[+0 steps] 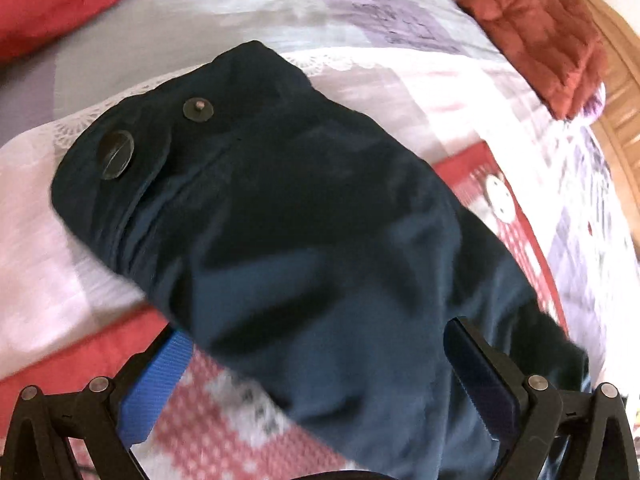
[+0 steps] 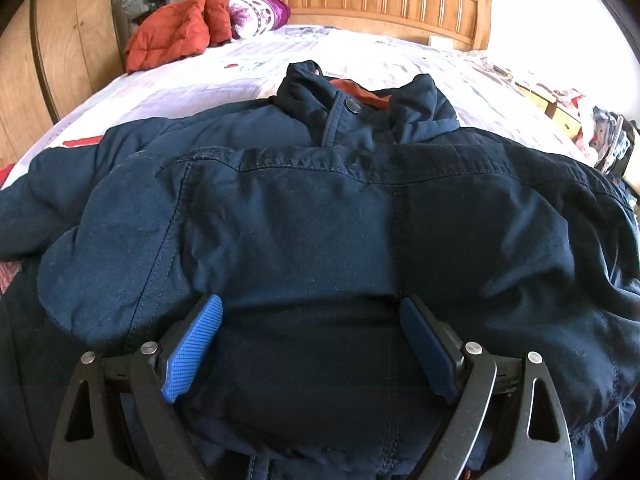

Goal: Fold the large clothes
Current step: 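Grasp the buttoned sleeve cuff with the left tool and lift it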

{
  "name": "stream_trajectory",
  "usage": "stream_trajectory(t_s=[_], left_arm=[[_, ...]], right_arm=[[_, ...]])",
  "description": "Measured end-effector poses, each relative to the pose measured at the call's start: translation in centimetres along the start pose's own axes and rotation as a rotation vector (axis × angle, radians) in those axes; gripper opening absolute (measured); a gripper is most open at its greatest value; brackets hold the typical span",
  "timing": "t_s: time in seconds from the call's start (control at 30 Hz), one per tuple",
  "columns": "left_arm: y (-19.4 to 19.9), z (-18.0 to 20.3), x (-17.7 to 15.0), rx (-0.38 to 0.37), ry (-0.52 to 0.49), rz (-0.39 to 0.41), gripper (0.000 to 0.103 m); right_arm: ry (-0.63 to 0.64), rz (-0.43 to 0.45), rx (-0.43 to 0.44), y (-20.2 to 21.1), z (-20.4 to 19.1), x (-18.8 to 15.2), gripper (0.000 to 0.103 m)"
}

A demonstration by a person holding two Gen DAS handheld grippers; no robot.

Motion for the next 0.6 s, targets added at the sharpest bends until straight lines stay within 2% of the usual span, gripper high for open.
stream_trajectory(t_s=[0.07,0.17,0.27,0.33,0.4,0.43,0.47,0.5,0.6], left_arm=[[-0.5,-0.3,0.6,0.006,0.035,-0.010,0.103],[-1.1,0.0,1.3,-0.045,0.084,-0.007,0.101],[-1.6,0.0,1.5,-0.040,0.081,-0.008,0.095],[-1.5,0.1,1.2,0.024,0.024,-0.013,0.079],[-1.0,0.4,1.0,0.035,-0.024,0.002,0.048],[-0.9,0.9,1.0,0.039,-0.052,0.011,0.042],[-0.6,1.2,1.1,0.039,-0.071,0.019,0.028],[-0.3,1.7,1.3,0.039,-0.094,0.034,0.021],[0.9,3.0,1.8,0.016,-0.133,0.076,0.017]], right_arm=[[0.000,0.001,0.000,0.0,0.0,0.0,0.093],[0.001,0.002,0.001,0.0,0.1,0.0,0.093],[0.000,0.002,0.002,0.0,0.1,-0.1,0.093],[0.002,0.002,0.001,0.0,0.1,0.0,0.093],[0.001,0.002,0.001,0.0,0.0,0.0,0.093],[0.002,0.002,0.001,0.0,0.0,0.0,0.093],[0.002,0.002,0.001,0.0,0.1,-0.1,0.093],[0.002,0.001,0.000,0.0,0.0,0.0,0.093],[0.003,0.001,0.000,0.0,0.0,0.0,0.093]])
Point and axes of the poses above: each gripper's, at about its wrist camera, not at the fingertips, and y roughly against the way its jaws point, z to its right, x to its top, the point moved 8 cm from there along -y, roughly the way its jaws point, and after that the axes turned 8 degrees about -x, right-handed, at the moved point
